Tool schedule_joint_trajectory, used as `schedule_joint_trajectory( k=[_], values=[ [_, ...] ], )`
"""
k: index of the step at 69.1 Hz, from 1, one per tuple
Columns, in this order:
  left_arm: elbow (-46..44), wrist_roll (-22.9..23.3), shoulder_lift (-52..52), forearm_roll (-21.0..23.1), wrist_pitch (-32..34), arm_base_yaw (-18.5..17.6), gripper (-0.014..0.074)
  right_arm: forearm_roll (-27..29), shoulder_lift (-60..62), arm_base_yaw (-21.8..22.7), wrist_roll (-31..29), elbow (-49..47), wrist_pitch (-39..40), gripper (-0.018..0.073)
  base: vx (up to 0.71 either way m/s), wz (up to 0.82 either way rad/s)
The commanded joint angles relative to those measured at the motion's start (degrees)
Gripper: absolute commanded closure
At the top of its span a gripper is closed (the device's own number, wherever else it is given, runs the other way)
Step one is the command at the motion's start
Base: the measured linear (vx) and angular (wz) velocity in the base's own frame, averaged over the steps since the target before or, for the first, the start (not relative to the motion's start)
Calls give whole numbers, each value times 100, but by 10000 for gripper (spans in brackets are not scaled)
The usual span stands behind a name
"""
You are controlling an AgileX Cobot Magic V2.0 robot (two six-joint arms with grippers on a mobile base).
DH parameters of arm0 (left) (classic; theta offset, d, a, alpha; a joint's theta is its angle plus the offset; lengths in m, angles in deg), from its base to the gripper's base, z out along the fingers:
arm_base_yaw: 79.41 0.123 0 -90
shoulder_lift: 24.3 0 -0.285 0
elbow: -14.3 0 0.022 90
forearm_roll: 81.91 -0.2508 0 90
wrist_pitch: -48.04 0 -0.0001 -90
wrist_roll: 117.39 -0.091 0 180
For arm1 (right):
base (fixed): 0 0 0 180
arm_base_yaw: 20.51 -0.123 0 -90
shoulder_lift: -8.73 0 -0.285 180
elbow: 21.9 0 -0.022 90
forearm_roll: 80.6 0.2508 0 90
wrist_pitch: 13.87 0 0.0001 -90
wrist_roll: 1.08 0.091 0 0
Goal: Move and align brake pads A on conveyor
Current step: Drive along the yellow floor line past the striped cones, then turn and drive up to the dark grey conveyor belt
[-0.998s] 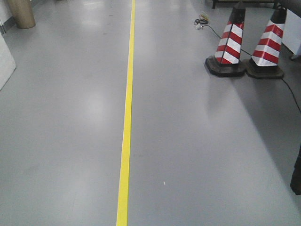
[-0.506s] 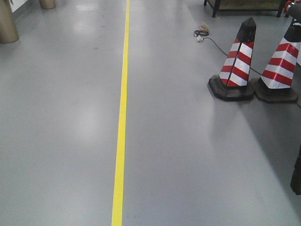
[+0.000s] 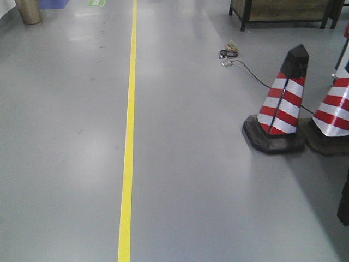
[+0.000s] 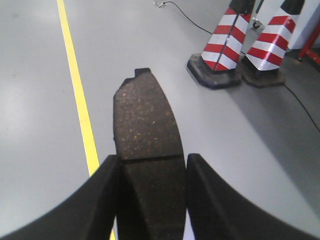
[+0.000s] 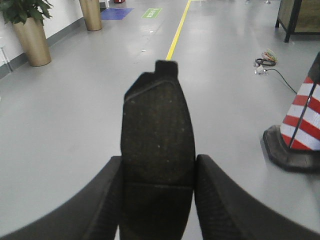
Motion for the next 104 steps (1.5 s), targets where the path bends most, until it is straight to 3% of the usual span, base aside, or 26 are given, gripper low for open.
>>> schedule_joint_trajectory(
  k=[1, 72, 104],
  values=[
    [-161, 35, 39, -24, 536, -20, 603, -43, -31, 16, -46, -163, 600, 564, 82, 4],
    [-161, 35, 39, -24, 563, -20, 603, -44, -31, 16, -46, -163, 606, 564, 72, 7],
    [-161, 35, 39, -24, 567, -20, 603, -49, -31, 16, -46, -163, 606, 564, 38, -48]
  ],
)
